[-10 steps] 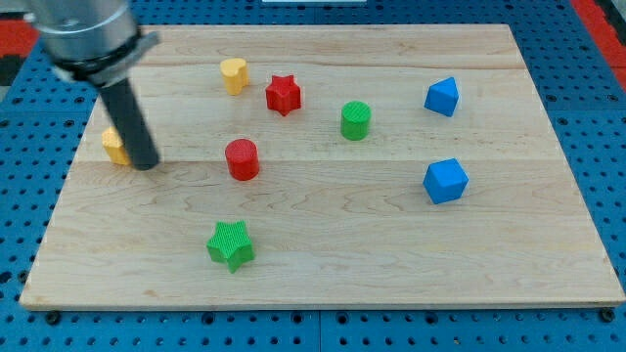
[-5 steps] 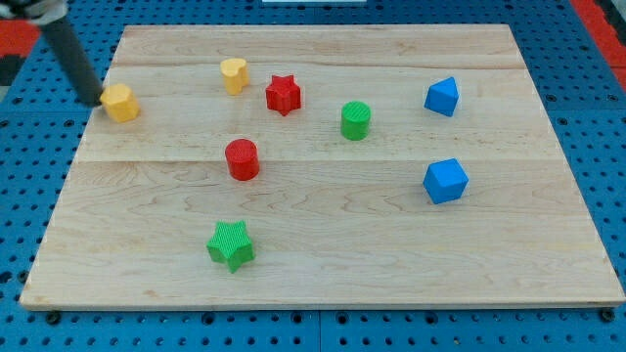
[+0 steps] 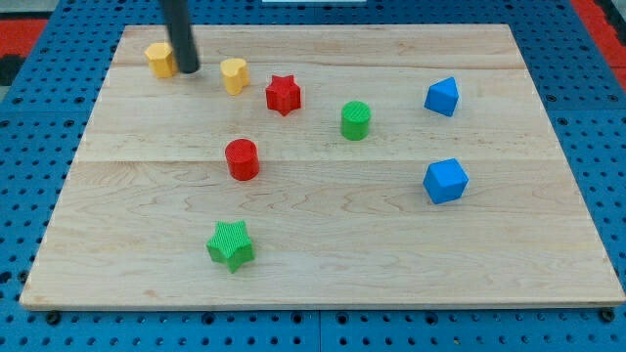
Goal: Move the hexagon to the top right of the triangle
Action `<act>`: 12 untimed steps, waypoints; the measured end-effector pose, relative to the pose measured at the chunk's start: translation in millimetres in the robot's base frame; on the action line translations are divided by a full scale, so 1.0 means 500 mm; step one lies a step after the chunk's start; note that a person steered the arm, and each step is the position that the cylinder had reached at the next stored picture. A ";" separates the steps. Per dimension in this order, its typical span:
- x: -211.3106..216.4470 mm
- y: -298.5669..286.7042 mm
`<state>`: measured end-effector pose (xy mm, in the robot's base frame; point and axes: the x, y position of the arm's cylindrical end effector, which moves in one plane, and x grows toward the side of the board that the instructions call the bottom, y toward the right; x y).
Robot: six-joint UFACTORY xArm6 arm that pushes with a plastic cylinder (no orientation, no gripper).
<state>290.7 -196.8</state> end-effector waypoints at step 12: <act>0.012 0.494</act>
<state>296.7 50.0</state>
